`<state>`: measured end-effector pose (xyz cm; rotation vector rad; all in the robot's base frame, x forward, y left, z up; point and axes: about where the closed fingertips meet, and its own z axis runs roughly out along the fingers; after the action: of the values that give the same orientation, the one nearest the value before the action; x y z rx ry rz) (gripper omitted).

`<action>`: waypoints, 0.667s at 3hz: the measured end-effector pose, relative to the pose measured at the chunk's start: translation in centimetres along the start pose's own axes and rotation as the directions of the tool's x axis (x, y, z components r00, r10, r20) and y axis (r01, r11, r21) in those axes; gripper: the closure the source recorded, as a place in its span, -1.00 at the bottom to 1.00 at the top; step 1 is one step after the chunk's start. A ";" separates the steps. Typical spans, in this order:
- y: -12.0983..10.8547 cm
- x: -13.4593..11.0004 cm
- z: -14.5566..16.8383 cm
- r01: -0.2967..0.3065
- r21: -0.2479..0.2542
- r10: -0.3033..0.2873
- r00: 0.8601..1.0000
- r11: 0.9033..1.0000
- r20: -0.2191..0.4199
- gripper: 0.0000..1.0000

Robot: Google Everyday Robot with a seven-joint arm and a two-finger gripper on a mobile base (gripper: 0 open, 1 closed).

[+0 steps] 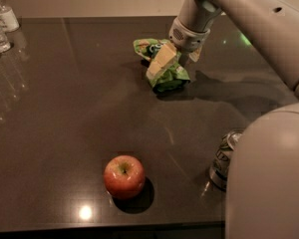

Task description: Move green rice chip bag near apple

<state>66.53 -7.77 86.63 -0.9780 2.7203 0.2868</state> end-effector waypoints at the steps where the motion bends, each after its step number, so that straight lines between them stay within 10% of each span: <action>1: -0.8 -0.2 1.4 -0.069 0.032 0.070 0.997 0.997 -0.041 -1.00; 2: -1.4 -0.6 1.9 -0.122 0.072 0.127 0.990 0.990 -0.058 -1.00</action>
Offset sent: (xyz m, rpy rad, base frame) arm 0.0221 -0.0060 -0.0164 -0.1156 0.0474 -0.2133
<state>68.15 -7.96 84.81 -0.8135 2.8329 0.1867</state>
